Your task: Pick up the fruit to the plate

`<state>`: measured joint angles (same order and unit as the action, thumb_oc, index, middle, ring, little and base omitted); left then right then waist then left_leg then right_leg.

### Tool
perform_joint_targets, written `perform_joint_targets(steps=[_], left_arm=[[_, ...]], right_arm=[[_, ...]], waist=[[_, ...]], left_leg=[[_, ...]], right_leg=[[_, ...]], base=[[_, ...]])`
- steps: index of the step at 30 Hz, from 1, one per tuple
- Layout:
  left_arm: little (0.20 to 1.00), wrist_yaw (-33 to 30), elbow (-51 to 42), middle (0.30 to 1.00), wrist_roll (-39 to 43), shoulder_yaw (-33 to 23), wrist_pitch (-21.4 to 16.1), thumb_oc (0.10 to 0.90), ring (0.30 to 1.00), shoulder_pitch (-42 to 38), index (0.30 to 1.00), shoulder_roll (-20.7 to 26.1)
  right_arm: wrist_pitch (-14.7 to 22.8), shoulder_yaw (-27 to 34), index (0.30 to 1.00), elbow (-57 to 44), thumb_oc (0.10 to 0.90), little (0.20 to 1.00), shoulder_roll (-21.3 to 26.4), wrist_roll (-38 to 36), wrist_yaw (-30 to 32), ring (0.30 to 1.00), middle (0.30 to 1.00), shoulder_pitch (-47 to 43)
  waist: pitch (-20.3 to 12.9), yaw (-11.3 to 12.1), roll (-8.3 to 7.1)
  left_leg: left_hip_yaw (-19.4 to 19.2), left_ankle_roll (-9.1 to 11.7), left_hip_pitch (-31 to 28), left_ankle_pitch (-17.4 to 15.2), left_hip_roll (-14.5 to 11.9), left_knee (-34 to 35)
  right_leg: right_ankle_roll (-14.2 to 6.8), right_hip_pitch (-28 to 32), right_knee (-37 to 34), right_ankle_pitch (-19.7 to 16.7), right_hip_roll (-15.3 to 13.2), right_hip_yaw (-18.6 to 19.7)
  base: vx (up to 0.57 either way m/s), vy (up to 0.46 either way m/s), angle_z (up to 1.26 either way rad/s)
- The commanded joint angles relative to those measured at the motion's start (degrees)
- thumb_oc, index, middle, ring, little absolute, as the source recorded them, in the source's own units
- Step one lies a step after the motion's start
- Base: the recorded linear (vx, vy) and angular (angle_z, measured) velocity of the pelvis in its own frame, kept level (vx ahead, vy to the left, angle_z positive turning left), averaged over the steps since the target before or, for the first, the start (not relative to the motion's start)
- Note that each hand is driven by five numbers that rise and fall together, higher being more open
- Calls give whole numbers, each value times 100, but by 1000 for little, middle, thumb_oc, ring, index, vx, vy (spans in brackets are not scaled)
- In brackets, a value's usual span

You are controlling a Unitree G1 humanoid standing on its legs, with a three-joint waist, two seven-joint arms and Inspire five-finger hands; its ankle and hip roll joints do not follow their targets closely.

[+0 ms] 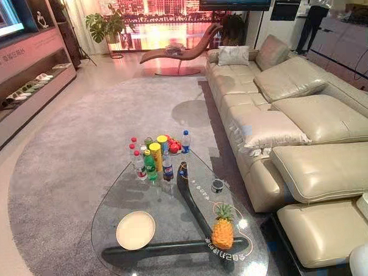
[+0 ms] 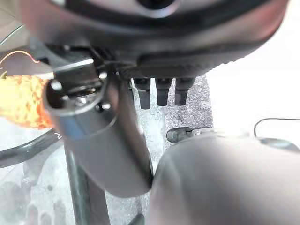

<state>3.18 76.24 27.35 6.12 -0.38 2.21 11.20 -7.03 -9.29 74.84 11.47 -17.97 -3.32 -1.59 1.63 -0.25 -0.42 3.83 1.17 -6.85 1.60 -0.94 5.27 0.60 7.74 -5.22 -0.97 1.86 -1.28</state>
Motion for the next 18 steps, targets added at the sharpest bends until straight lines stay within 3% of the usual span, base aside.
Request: perform_joint_targets(steps=[1,6,18], left_arm=[[900,234,279,900,-1,152,29,800,900,-349,900,-222],[900,241,250,900,53,172,-171,800,900,-326,900,-221],[900,153,304,900,-50,160,-137,800,900,-342,900,-221]], right_arm=[[-178,-263,900,278,800,900,-152,117,17,900,900,-19],[-145,-240,900,293,800,900,-144,94,-21,900,900,-28],[-163,-239,900,362,800,900,-153,86,-8,900,900,-51]], waist=[[154,1,-103],[174,22,-119],[170,28,-118]], left_leg=[[-162,3,-36,-231,96,-27],[-148,0,-23,-238,103,-27],[-137,-6,-18,-229,106,-27]], right_leg=[[-388,-58,26,-77,-365,-87],[-388,-73,33,-65,-355,-103],[-378,-68,22,-72,-347,-90]], base=[[-62,-41,-17],[0,0,0],[0,0,0]])
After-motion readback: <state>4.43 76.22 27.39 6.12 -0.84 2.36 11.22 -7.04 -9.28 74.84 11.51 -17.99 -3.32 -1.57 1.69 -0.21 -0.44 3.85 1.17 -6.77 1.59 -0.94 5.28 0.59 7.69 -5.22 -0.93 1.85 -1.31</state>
